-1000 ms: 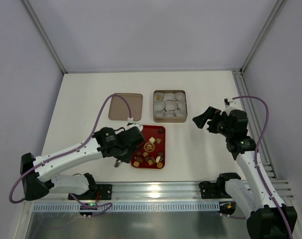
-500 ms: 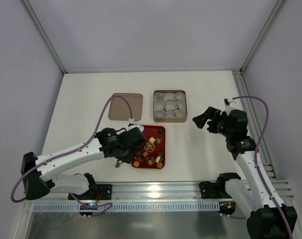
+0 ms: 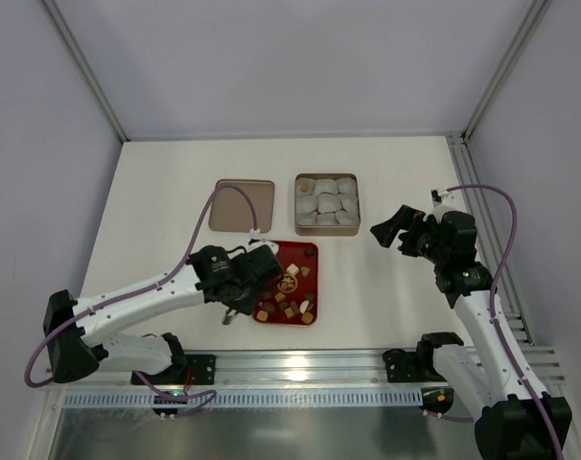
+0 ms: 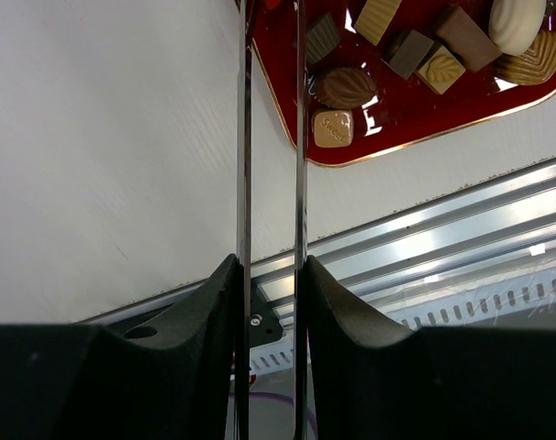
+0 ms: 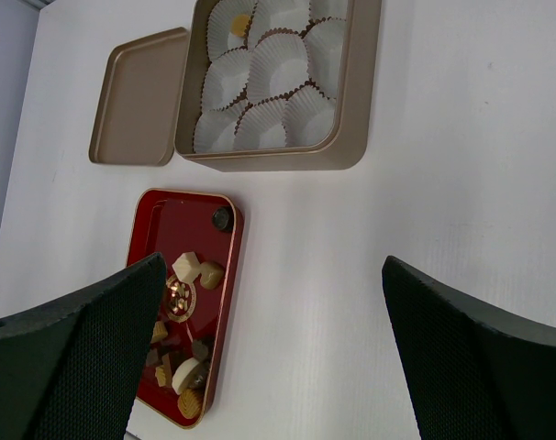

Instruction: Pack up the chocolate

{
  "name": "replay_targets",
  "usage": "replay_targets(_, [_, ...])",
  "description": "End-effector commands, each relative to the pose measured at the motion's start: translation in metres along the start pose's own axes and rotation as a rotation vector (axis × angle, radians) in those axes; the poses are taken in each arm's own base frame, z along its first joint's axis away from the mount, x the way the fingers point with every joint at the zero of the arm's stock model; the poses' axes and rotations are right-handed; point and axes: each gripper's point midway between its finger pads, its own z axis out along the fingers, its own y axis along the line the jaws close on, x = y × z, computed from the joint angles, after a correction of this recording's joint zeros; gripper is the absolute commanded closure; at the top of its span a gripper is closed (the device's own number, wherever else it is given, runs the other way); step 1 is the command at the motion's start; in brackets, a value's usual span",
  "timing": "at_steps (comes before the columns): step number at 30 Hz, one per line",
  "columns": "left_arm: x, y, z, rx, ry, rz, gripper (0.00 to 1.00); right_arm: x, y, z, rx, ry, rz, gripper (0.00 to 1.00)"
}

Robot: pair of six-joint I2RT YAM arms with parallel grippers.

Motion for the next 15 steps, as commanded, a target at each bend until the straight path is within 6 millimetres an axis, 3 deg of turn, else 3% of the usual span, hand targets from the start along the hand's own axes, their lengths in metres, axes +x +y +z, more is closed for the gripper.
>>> replay_targets(1, [-0.007,-0.006,-0.002,0.02,-0.023,0.008,0.68,-0.006,0.007,-0.001,-0.028,-0.025,-0.025,0.0])
replay_targets(15, [-0.032,-0.011,-0.019,0.033,-0.088,0.006,0.73,-0.007,0.007,-0.002,-0.029,-0.024,-0.026,0.0])
